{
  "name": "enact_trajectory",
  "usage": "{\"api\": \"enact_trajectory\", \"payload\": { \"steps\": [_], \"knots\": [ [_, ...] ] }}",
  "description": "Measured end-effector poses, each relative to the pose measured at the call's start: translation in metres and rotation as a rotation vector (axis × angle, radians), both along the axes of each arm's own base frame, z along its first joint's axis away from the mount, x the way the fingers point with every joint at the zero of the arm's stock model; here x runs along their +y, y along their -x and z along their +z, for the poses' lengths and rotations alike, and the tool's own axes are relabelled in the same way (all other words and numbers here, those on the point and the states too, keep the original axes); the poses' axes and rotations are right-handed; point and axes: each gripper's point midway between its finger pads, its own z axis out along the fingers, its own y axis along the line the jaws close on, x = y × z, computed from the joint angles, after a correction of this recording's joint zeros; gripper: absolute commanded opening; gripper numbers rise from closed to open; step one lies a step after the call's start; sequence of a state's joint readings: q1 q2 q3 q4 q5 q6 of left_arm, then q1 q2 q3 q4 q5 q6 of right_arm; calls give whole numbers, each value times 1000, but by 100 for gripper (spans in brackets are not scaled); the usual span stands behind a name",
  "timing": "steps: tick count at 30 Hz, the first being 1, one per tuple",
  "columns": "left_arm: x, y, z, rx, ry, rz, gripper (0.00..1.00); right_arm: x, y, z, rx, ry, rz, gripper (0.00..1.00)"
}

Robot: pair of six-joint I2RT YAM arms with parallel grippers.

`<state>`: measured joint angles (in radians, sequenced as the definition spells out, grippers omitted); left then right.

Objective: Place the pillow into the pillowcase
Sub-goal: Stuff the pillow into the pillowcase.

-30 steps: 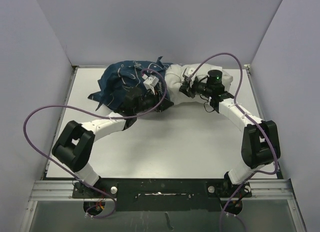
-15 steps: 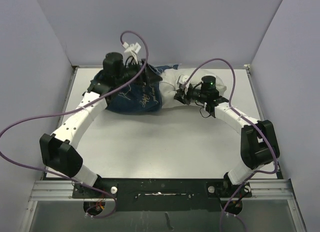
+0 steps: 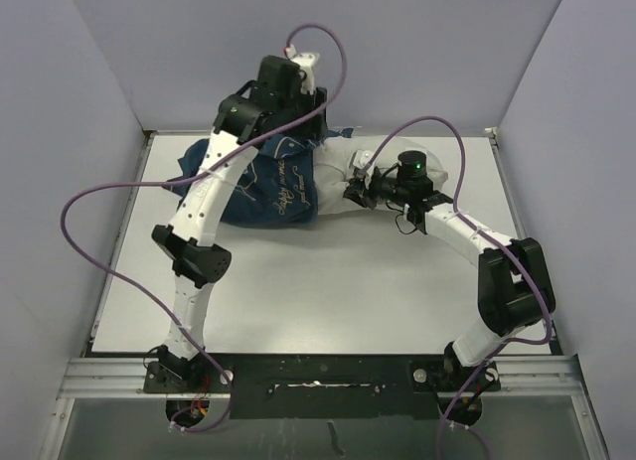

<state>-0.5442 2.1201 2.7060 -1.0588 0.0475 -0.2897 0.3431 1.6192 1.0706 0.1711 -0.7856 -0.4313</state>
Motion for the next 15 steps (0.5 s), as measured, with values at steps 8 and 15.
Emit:
{"api": "enact_trajectory", "payload": {
  "steps": [8,15],
  "knots": [
    [7,15,-98,238,-248,-5,47,0,0,0,2,-1,0,0],
    [17,11,-100,217,-297,22,45,0,0,0,3,-2,-1,0]
  ]
}}
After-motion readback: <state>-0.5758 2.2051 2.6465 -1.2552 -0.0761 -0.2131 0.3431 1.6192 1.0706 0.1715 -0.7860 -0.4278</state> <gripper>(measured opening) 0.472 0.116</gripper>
